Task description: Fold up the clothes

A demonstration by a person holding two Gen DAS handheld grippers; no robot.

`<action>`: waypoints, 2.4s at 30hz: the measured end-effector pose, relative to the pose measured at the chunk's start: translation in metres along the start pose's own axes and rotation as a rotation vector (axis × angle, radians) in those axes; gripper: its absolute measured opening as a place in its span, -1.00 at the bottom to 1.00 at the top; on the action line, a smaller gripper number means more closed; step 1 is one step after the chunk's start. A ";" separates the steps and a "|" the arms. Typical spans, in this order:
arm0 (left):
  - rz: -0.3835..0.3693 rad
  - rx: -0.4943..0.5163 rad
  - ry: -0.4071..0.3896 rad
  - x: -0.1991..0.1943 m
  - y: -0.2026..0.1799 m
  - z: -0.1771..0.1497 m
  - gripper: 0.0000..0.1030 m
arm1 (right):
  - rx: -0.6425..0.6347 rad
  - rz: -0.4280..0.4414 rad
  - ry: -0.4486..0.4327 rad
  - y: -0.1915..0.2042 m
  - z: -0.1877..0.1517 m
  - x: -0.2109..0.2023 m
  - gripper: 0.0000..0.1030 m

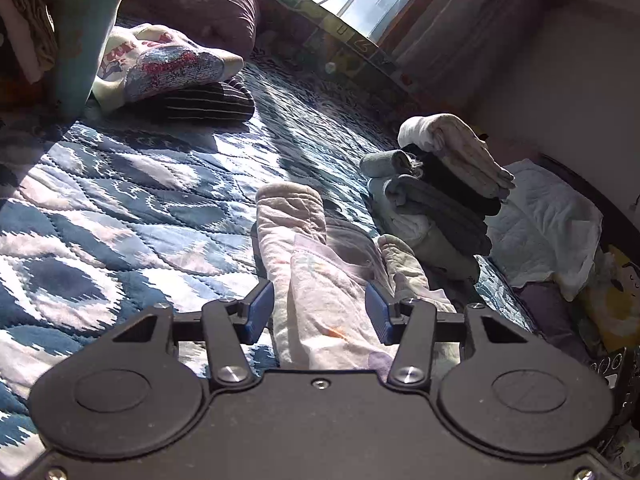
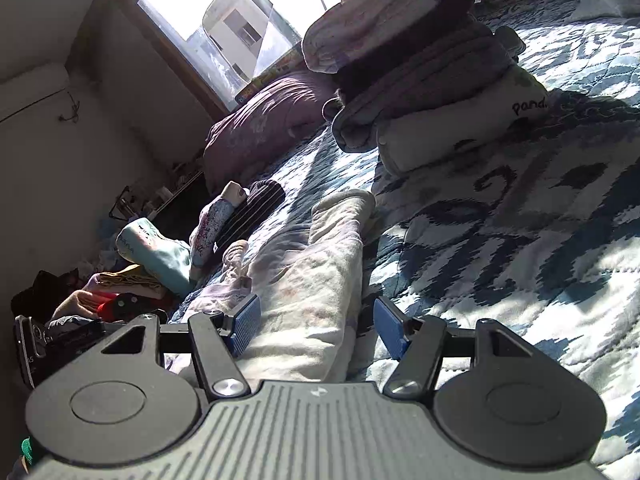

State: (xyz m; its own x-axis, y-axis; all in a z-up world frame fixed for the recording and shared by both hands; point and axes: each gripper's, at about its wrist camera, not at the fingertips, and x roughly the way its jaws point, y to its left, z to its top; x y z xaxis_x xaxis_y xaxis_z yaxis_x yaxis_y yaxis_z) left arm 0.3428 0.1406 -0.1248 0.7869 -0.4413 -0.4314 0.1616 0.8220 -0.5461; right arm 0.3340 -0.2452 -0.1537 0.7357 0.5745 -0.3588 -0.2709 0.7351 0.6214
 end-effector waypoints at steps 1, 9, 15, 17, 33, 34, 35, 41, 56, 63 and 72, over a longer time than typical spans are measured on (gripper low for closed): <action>-0.002 0.005 0.009 0.006 0.000 0.001 -0.09 | -0.014 -0.002 0.014 0.001 0.000 0.004 0.22; -0.025 0.023 0.037 0.030 0.003 0.010 -0.36 | -0.072 0.010 0.062 0.010 0.001 0.022 -0.01; -0.045 0.076 0.052 0.030 -0.003 0.011 -0.69 | -0.104 -0.005 0.034 0.020 0.005 0.025 -0.33; -0.047 0.088 0.050 0.029 -0.005 0.011 -0.79 | -0.102 -0.005 0.021 0.021 0.007 0.025 -0.51; 0.012 -0.008 -0.229 -0.050 0.022 0.029 -0.85 | -0.072 -0.061 -0.196 0.004 0.025 -0.031 -0.84; 0.022 -0.017 -0.245 -0.057 0.026 0.029 -0.85 | -0.065 -0.074 -0.211 0.000 0.027 -0.037 -0.84; 0.033 -0.026 -0.257 -0.063 0.030 0.028 -0.85 | -0.058 -0.087 -0.225 -0.004 0.028 -0.043 -0.84; 0.085 -0.078 -0.331 -0.105 0.051 0.020 -0.86 | -0.012 -0.174 -0.316 -0.026 0.026 -0.077 -0.84; 0.255 -0.141 -0.424 -0.183 0.081 -0.011 -0.85 | -0.003 -0.370 -0.413 -0.051 0.009 -0.137 -0.85; 0.374 -0.155 -0.402 -0.205 0.084 -0.028 -0.85 | 0.025 -0.461 -0.387 -0.061 -0.002 -0.146 -0.85; 0.520 -0.116 -0.345 -0.219 0.082 -0.048 -0.85 | 0.037 -0.543 -0.352 -0.062 -0.015 -0.154 -0.85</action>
State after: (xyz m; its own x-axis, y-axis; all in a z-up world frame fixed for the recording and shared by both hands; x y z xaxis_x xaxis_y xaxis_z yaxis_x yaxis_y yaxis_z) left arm 0.1552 0.2877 -0.1097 0.8952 0.1621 -0.4152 -0.3432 0.8450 -0.4100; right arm 0.2280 -0.3742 -0.1478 0.9233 -0.0329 -0.3827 0.2141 0.8713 0.4416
